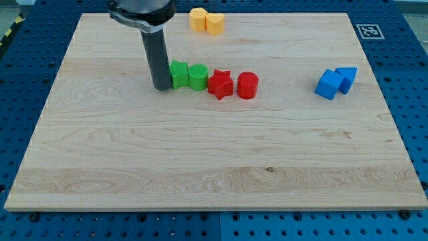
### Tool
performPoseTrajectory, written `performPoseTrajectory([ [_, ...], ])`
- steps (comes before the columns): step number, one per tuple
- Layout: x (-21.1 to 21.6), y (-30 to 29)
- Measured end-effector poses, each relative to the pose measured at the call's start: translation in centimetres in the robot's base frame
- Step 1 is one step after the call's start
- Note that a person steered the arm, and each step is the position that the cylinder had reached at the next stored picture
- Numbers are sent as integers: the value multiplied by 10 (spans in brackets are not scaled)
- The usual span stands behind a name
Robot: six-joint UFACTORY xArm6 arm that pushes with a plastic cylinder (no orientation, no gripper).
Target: Place the green circle diagonal to the red circle
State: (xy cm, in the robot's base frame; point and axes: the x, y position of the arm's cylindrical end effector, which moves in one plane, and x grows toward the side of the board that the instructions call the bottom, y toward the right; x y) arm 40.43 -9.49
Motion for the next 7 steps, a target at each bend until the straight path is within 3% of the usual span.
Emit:
performPoseTrajectory([
  [2, 0, 51],
  [4, -9, 56],
  [7, -18, 111],
])
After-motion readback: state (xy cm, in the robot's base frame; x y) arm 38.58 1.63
